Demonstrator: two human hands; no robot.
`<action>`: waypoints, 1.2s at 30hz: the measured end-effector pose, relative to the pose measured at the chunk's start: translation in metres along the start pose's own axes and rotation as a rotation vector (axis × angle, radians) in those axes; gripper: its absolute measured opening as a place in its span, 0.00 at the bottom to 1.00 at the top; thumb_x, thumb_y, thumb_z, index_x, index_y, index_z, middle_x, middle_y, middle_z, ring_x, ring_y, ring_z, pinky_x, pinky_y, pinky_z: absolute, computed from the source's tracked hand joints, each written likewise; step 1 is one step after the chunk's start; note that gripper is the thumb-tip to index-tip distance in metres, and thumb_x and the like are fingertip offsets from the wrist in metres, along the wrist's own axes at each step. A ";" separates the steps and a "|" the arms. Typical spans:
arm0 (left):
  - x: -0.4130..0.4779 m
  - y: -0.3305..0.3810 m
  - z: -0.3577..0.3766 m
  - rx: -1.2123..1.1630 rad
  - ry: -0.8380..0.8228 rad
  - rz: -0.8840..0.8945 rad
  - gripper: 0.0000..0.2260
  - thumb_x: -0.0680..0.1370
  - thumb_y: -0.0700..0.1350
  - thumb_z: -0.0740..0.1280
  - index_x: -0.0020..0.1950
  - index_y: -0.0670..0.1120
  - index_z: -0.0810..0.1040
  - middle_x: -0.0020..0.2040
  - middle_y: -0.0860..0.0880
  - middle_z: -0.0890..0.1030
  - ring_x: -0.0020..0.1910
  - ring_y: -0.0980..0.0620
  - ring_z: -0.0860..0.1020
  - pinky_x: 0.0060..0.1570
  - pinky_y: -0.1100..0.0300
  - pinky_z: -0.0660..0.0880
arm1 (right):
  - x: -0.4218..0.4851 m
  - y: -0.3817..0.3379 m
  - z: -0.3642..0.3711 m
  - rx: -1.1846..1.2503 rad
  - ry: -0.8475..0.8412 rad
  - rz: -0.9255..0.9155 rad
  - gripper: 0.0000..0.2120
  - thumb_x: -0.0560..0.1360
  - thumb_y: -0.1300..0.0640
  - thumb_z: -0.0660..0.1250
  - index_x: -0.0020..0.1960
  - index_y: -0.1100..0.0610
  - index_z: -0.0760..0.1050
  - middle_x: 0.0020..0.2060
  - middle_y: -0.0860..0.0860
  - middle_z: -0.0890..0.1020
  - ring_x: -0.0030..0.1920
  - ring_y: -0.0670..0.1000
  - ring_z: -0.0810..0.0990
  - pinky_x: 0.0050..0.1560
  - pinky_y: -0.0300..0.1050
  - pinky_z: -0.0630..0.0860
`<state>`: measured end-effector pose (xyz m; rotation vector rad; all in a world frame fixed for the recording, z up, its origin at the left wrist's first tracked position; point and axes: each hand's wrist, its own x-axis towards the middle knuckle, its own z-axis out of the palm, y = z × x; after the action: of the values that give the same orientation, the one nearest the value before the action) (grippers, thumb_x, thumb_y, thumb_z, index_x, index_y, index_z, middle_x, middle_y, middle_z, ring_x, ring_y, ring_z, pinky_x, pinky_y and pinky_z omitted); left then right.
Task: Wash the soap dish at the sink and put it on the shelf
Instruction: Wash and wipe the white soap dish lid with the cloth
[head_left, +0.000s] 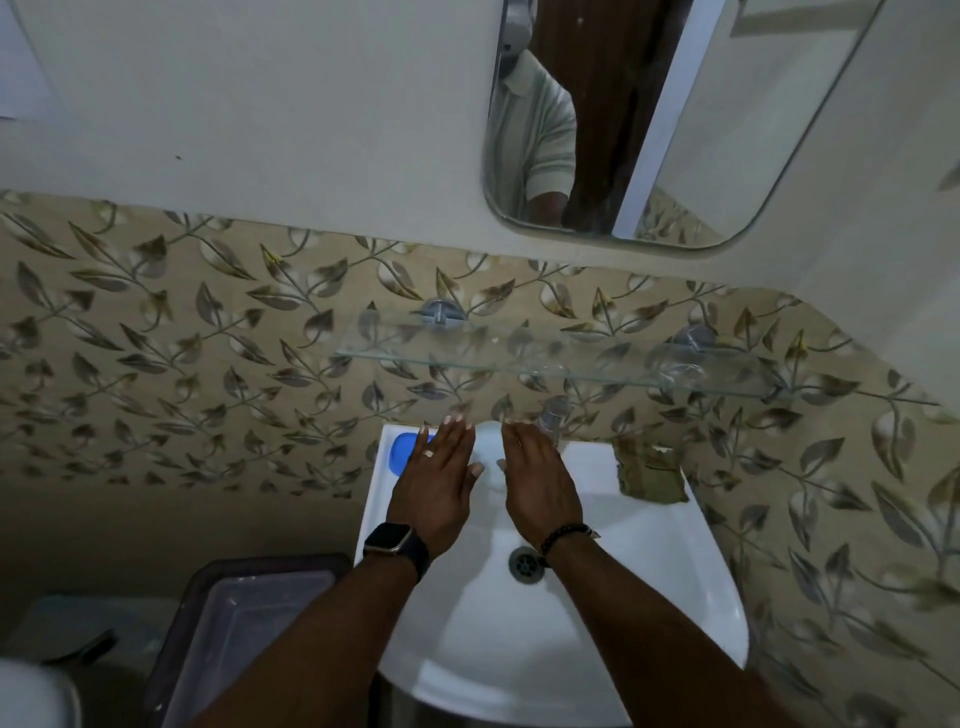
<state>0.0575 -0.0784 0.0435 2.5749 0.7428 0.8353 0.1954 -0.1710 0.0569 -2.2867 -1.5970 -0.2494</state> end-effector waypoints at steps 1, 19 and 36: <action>0.002 -0.003 0.005 -0.001 -0.025 -0.006 0.23 0.85 0.50 0.55 0.79 0.41 0.63 0.79 0.43 0.64 0.80 0.48 0.59 0.80 0.47 0.51 | 0.000 0.002 0.004 -0.011 0.019 -0.033 0.23 0.77 0.67 0.67 0.72 0.64 0.70 0.66 0.61 0.78 0.67 0.60 0.76 0.67 0.54 0.75; 0.026 -0.026 0.079 0.272 -0.494 -0.005 0.24 0.84 0.52 0.59 0.79 0.47 0.63 0.80 0.47 0.64 0.78 0.46 0.62 0.77 0.51 0.57 | 0.017 0.022 0.043 -0.300 -0.323 -0.062 0.10 0.76 0.64 0.62 0.49 0.58 0.82 0.44 0.54 0.83 0.55 0.59 0.80 0.53 0.53 0.77; -0.001 -0.010 0.063 -0.039 -0.351 -0.150 0.25 0.82 0.51 0.63 0.78 0.49 0.66 0.78 0.50 0.68 0.76 0.50 0.66 0.74 0.58 0.62 | -0.009 0.012 0.022 -0.116 -0.094 -0.079 0.11 0.59 0.63 0.78 0.40 0.54 0.83 0.32 0.48 0.82 0.38 0.52 0.82 0.29 0.41 0.78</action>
<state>0.0919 -0.0801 -0.0101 2.4969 0.7869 0.3347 0.2018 -0.1748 0.0316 -2.3561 -1.7655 -0.2642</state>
